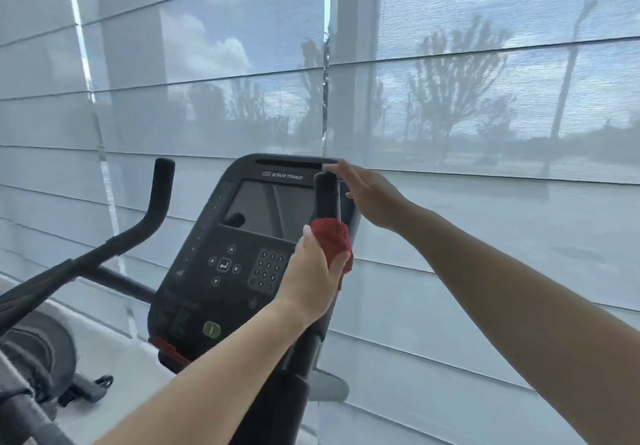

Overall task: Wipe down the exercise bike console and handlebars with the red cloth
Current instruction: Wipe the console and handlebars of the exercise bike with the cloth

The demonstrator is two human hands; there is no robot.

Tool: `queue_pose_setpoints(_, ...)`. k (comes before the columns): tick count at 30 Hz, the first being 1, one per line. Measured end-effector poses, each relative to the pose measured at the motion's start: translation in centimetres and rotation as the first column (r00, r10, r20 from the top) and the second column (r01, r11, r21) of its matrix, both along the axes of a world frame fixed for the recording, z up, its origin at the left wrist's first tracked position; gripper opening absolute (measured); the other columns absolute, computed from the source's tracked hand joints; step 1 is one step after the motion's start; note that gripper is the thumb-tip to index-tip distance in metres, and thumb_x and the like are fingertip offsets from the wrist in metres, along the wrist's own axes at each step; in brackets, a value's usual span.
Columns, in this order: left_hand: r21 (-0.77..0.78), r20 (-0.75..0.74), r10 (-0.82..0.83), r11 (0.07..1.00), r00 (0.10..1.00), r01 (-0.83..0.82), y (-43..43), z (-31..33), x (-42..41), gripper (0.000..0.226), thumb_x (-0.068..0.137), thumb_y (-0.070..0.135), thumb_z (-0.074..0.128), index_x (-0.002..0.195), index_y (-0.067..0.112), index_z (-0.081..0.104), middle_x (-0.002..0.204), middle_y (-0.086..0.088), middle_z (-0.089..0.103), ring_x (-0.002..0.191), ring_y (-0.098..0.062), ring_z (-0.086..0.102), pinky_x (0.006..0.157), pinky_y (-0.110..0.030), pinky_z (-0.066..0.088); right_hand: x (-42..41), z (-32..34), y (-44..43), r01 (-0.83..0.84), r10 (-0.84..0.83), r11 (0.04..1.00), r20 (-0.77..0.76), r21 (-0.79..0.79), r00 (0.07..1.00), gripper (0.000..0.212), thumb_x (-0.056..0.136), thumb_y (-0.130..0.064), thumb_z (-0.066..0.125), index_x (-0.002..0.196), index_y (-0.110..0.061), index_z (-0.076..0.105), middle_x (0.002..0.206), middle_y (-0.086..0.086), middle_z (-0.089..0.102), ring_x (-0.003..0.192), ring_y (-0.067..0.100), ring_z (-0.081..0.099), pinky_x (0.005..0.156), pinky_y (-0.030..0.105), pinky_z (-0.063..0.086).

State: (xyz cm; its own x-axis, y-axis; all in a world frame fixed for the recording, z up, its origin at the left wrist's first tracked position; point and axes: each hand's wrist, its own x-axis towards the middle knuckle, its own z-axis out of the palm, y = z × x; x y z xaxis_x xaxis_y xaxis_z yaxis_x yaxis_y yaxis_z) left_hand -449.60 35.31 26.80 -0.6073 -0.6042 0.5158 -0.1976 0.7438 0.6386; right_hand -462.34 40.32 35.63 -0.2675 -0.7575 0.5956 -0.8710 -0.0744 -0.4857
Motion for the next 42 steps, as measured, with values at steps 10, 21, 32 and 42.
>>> queue_pose_setpoints(10, -0.243, 0.35, 0.22, 0.96, 0.911, -0.139, 2.3, -1.9, 1.2, 0.064, 0.095, 0.039, 0.045, 0.145, 0.007, 0.021, 0.134, -0.011, 0.047, 0.12, -0.026, 0.049, 0.103, -0.034, 0.038, -2.5, -3.0, -1.3, -0.136, 0.123, 0.985, -0.129, -0.102, 0.984, 0.05, 0.099, -0.041, 0.018, 0.142, -0.024, 0.037, 0.149, -0.006, 0.036, 0.131, -0.004, 0.021, 0.101, 0.011, 0.016)
queue_pose_setpoints(21, -0.145, 0.277, 0.185, 0.978, 0.943, -0.15, 1.6, -0.9, -0.4, 0.071, 0.097, 0.036, 0.044, 0.148, 0.001, 0.01, 0.145, -0.014, 0.037, 0.132, -0.026, 0.039, 0.107, -0.03, 0.029, -2.0, -2.6, -0.5, -0.153, 0.153, 0.984, -0.002, -0.091, 0.988, 0.05, 0.099, -0.045, 0.013, 0.139, -0.03, 0.039, 0.148, -0.01, 0.037, 0.134, 0.007, 0.034, 0.11, 0.04, 0.033)
queue_pose_setpoints(32, -0.044, 0.293, -0.163, 0.982, 0.942, 0.183, 0.2, -2.4, 5.2, 0.049, 0.089, 0.046, 0.053, 0.13, 0.023, 0.039, 0.12, 0.009, 0.051, 0.109, -0.01, 0.052, 0.091, -0.023, 0.04, 1.7, -4.6, 1.4, 0.057, -0.044, 0.983, 0.076, -0.174, 0.996, 0.04, 0.099, -0.033, 0.035, 0.137, -0.026, 0.045, 0.144, -0.011, 0.042, 0.128, -0.004, 0.034, 0.104, 0.016, 0.025)
queue_pose_setpoints(42, 0.086, 0.222, -0.354, 0.935, 0.908, 0.343, -7.1, -2.9, 9.1, 0.059, 0.094, 0.044, 0.047, 0.146, 0.024, 0.029, 0.15, 0.008, 0.034, 0.135, -0.004, 0.033, 0.105, -0.016, 0.022, 9.8, -10.1, 4.9, 0.3, -0.3, 0.954, 0.025, 0.011, 0.953, 0.051, 0.07, -0.062, 0.062, 0.113, -0.035, 0.064, 0.116, -0.021, 0.052, 0.108, -0.006, 0.048, 0.086, 0.003, 0.031)
